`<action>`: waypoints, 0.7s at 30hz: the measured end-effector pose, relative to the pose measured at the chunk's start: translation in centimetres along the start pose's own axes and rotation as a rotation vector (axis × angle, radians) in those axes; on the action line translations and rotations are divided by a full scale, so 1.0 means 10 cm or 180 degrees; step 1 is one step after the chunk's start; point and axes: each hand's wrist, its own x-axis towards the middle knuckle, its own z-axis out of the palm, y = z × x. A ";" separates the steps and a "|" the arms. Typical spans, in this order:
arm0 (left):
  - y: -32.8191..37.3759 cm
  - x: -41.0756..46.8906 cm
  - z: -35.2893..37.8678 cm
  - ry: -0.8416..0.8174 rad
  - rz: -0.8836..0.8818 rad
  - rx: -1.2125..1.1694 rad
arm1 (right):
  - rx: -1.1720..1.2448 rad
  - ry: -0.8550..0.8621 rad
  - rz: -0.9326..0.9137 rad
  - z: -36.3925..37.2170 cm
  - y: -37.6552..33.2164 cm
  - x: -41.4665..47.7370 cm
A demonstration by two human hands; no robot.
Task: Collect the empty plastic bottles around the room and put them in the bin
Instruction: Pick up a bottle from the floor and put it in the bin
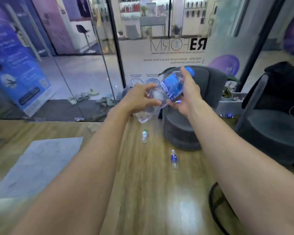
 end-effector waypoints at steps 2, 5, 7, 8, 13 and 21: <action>-0.03 -0.30 -0.40 0.0476 -0.0071 0.0104 | -0.0008 -0.0159 -0.0043 0.37 -0.10 -0.25; -0.22 -0.78 -0.97 0.1441 -0.0518 -0.0375 | -0.0093 -0.0555 -0.0137 0.95 -0.12 -0.67; -0.41 -1.13 -1.33 0.1948 -0.0935 -0.0929 | -0.0044 -0.0837 -0.0126 1.36 -0.04 -0.96; -0.52 -1.27 -1.48 0.2124 -0.1038 -0.1174 | -0.0014 -0.0971 -0.0119 1.54 0.00 -1.08; -1.09 -2.44 -2.42 0.2953 -0.1151 -0.1877 | 0.0029 -0.1520 -0.0061 2.68 0.54 -1.96; -2.02 -4.47 -3.78 0.4290 -0.1456 -0.1721 | 0.0248 -0.2032 0.0089 4.48 1.81 -3.53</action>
